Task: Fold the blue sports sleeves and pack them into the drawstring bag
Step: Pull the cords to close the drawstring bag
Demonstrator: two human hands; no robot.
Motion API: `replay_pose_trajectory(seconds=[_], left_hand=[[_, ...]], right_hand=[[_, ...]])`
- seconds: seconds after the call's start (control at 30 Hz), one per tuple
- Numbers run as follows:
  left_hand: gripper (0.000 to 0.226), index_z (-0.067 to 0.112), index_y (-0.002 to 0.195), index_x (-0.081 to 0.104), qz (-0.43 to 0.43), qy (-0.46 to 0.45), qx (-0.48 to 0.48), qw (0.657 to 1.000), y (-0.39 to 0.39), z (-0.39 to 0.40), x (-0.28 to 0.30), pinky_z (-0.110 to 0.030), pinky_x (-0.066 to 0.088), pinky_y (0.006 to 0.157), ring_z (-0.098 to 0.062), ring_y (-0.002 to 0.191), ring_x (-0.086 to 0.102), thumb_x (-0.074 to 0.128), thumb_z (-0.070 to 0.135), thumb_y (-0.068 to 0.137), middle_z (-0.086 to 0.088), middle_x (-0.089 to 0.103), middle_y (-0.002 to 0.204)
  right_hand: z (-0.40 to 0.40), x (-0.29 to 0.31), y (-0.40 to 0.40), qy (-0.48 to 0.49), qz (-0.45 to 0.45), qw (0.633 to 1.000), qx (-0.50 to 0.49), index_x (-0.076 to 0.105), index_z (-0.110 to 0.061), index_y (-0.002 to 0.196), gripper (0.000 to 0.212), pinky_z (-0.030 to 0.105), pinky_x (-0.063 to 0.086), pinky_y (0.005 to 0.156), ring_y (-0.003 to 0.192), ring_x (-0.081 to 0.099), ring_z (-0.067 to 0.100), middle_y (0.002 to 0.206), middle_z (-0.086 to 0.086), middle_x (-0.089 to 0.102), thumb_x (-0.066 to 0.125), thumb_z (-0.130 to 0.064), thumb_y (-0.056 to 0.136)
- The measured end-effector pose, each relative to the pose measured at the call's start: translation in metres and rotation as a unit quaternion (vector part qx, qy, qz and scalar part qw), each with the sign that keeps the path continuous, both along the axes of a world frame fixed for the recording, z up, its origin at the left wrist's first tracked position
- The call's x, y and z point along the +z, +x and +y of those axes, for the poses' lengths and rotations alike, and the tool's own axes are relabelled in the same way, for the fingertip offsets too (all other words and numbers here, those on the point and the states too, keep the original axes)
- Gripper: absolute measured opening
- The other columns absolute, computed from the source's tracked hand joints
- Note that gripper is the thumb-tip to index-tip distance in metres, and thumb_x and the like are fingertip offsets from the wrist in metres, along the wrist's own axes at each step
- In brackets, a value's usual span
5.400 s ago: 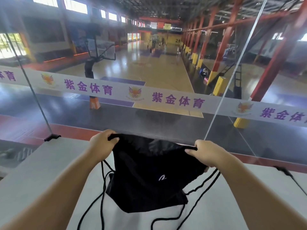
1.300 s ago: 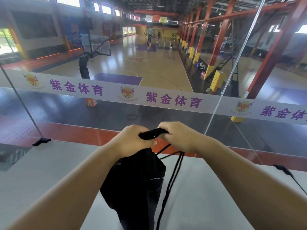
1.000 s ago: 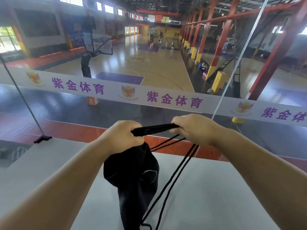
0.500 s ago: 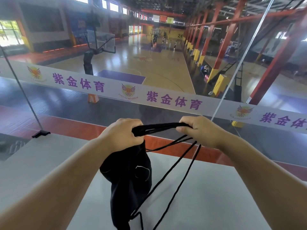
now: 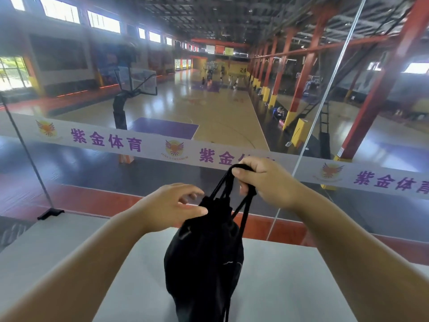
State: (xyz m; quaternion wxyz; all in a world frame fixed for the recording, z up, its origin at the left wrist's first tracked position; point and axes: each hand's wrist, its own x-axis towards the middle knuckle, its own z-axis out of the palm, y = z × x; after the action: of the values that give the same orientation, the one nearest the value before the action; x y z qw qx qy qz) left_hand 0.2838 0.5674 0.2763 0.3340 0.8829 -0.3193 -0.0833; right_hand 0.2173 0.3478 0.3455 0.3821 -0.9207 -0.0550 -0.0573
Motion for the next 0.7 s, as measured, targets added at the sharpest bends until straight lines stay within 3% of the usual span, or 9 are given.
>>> replay_pose_trajectory(seconds=[0.1, 0.17, 0.3, 0.53, 0.7], left_hand=[[0.033, 0.037, 0.103, 0.065, -0.059, 0.044, 0.007, 0.997, 0.005, 0.007, 0.011, -0.026, 0.052, 0.087, -0.002, 0.092, 0.06, 0.059, 0.057, 0.078, 0.026, 0.058, 0.096], [0.022, 0.036, 0.086, 0.067, -0.083, 0.08, -0.009, 0.993, 0.008, 0.009, 0.017, -0.029, 0.054, 0.085, -0.002, 0.084, 0.063, 0.058, 0.054, 0.077, 0.024, 0.063, 0.088], [0.021, 0.035, 0.077, 0.066, -0.119, 0.114, -0.069, 0.984, 0.012, 0.006, 0.026, -0.032, 0.055, 0.078, 0.0, 0.079, 0.062, 0.06, 0.055, 0.075, 0.02, 0.066, 0.08], [0.025, 0.031, 0.076, 0.064, -0.192, 0.124, -0.189, 0.955, -0.013, -0.025, 0.042, -0.033, 0.057, 0.073, -0.006, 0.071, 0.062, 0.059, 0.056, 0.079, 0.015, 0.066, 0.078], [0.022, 0.029, 0.079, 0.066, -0.228, 0.112, -0.273, 0.928, -0.057, -0.061, 0.046, -0.025, 0.056, 0.071, -0.01, 0.07, 0.062, 0.06, 0.05, 0.083, 0.009, 0.068, 0.079]], right_hand=[[0.002, 0.012, -0.011, -0.012, 0.01, 0.999, -0.037, 0.053, -0.021, 0.072, 0.028, 0.033, 0.042, 0.067, 0.058, 0.05, 0.013, 0.062, -0.005, 0.06, 0.049, -0.035, 0.096], [0.002, 0.021, -0.021, -0.021, 0.011, 0.998, -0.066, 0.057, -0.016, 0.076, 0.028, 0.033, 0.041, 0.066, 0.059, 0.049, 0.015, 0.062, -0.003, 0.059, 0.05, -0.033, 0.096], [0.004, 0.037, -0.056, -0.054, -0.019, 0.985, -0.164, 0.06, -0.009, 0.074, 0.029, 0.036, 0.044, 0.066, 0.061, 0.053, 0.02, 0.063, 0.002, 0.062, 0.054, -0.03, 0.094], [0.0, 0.054, -0.143, -0.133, -0.02, 0.928, -0.348, 0.062, -0.008, 0.062, 0.039, 0.031, 0.039, 0.056, 0.051, 0.048, 0.02, 0.066, 0.015, 0.066, 0.057, -0.033, 0.092], [0.004, 0.06, -0.221, -0.179, 0.029, 0.877, -0.445, 0.064, -0.011, 0.065, 0.035, 0.028, 0.04, 0.052, 0.049, 0.049, 0.017, 0.058, 0.003, 0.056, 0.057, -0.035, 0.091]])
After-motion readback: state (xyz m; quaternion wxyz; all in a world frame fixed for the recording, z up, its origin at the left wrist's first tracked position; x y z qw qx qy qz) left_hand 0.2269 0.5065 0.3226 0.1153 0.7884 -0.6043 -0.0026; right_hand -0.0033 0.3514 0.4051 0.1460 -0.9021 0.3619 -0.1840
